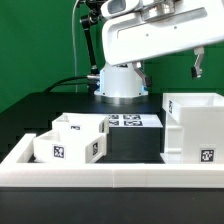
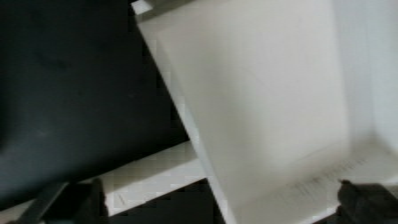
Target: Assemble drawer
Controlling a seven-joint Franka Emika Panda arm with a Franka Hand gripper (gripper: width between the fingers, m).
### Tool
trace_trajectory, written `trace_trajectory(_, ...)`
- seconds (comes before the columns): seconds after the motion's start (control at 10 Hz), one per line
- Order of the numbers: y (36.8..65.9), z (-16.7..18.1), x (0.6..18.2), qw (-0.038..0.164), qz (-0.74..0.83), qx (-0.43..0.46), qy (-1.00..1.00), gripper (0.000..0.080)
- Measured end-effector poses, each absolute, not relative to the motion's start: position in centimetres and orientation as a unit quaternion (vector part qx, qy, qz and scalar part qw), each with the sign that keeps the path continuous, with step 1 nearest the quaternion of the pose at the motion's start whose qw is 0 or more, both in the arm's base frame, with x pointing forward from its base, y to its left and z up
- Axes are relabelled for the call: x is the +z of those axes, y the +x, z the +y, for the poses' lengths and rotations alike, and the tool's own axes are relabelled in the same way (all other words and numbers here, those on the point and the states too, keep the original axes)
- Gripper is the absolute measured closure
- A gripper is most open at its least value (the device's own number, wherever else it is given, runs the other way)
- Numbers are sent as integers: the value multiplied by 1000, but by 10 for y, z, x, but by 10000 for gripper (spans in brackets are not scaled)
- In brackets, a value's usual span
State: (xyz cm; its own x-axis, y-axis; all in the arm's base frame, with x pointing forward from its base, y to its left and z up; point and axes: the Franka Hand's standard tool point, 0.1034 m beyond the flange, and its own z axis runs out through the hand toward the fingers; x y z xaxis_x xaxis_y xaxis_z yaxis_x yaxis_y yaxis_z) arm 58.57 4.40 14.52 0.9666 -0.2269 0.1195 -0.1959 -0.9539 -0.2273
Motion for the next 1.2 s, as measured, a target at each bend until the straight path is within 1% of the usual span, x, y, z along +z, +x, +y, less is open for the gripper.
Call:
trace_trajectory(0.1, 586, 44, 145, 106, 94, -74, -987, 151)
trace_trajectory(0.2, 585, 35, 143, 107, 93, -74, -987, 151)
trace_trajectory(0.3, 584, 6, 139, 109, 93, -75, -987, 151)
trace_trajectory(0.4, 581, -20, 132, 103, 103, -74, -987, 151)
trace_trajectory(0.5, 580, -32, 124, 95, 99, -77, -987, 151)
trace_trajectory(0.6, 578, -48, 116, 84, 78, -87, -990, 151)
trace_trajectory(0.7, 575, -58, 111, 77, 76, -92, -990, 151)
trace_trajectory(1.0, 576, -56, 111, 78, 82, -90, -990, 151)
trace_trajectory(1.1, 573, -57, 108, 79, 101, -78, -989, 151)
trace_trajectory(1.2, 565, -62, 102, 72, 129, -45, -988, 151)
